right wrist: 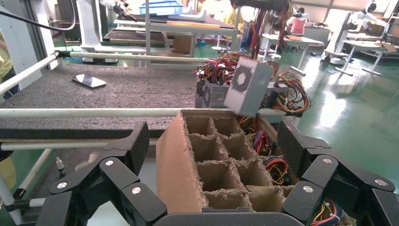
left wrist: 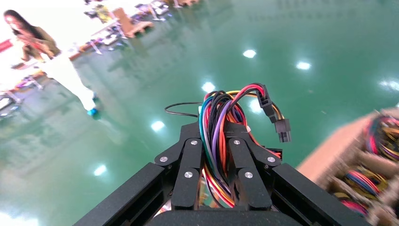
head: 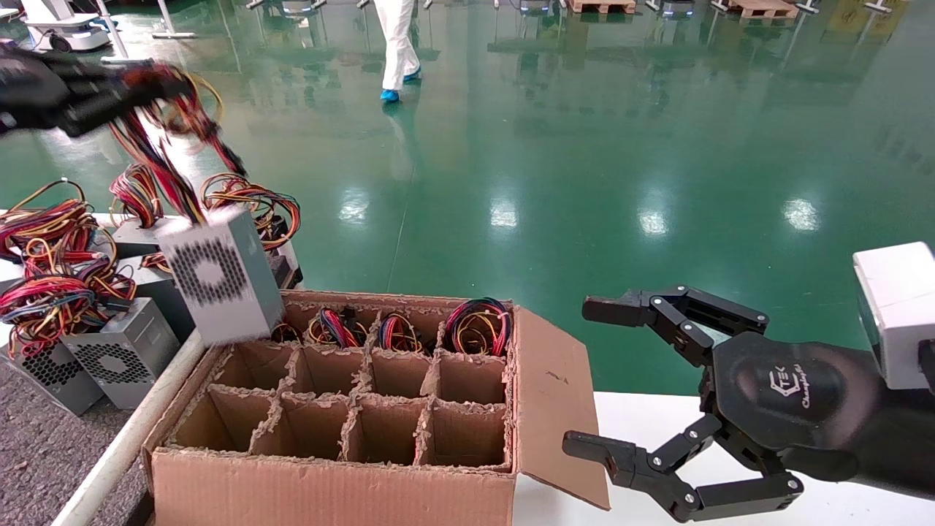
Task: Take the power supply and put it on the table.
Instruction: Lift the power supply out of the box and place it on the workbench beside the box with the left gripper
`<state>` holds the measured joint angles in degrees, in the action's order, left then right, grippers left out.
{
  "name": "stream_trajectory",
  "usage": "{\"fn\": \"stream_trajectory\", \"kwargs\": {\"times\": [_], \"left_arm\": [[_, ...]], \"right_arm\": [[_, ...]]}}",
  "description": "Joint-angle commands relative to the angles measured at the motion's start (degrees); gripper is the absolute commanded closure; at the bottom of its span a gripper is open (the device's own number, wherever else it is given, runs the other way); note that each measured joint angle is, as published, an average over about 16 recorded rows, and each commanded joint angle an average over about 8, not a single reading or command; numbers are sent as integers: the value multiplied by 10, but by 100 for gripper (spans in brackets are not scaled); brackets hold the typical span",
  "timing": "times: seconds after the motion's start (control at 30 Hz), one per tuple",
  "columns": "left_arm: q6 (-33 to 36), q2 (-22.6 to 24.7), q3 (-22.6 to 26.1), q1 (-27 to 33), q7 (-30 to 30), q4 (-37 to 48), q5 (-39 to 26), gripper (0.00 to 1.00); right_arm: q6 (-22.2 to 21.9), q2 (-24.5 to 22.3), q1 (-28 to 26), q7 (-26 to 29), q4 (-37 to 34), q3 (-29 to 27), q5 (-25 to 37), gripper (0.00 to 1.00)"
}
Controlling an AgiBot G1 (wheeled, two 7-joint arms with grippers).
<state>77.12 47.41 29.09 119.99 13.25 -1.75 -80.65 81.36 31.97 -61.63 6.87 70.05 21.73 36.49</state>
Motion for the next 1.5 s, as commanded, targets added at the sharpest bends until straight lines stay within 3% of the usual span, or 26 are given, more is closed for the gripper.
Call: {"fn": "stream_trajectory", "kwargs": {"times": [0.03,0.3,0.6,0.73,1.1,1.5], "left_arm": [[-10,-1,0,12,-11,2,0,100],[-80,-14,-2,55,-26,6,1,100],[-246,-18,-1,92,-35,14,-2,100],[-285,-26,3,99,-36,19,-7,100],[-292,-78,14,97,-56,38,-24,100],[-244,-123,24,86,-79,44,-38,100]], "right_arm": [[0,0,0,0,0,0,0,0],[0,0,0,0,0,0,0,0],[0,0,0,0,0,0,0,0],[0,0,0,0,0,0,0,0],[0,0,0,0,0,0,0,0],[0,0,0,0,0,0,0,0]]}}
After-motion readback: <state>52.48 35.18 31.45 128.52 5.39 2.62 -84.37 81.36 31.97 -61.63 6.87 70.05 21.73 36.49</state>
